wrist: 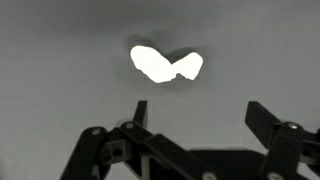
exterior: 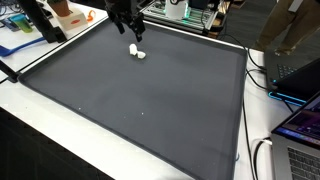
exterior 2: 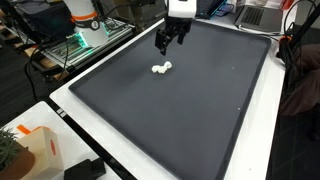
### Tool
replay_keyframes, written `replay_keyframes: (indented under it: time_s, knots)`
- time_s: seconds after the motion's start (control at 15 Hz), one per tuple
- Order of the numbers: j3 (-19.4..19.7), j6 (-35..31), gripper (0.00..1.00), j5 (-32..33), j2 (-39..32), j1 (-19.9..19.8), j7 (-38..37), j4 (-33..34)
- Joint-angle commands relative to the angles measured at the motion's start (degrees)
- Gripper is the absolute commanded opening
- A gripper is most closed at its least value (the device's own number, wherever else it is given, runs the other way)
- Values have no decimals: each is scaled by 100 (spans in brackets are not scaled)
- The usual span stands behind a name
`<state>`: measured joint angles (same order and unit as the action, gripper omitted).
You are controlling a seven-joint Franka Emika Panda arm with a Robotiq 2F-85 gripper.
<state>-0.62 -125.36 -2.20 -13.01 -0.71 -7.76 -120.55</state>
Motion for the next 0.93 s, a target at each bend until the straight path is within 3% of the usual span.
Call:
replay_keyframes:
  time_s: [0.0,0.47,0.53,0.87]
  knots:
    - [47,245,100,-60,-441,27,25,501]
    - [267,827,100,168,-1139,10,-117,1316]
    - [204,544,100,40,-891,13,0,1016]
    - [263,774,100,-8,-1169,-23,-34,1319]
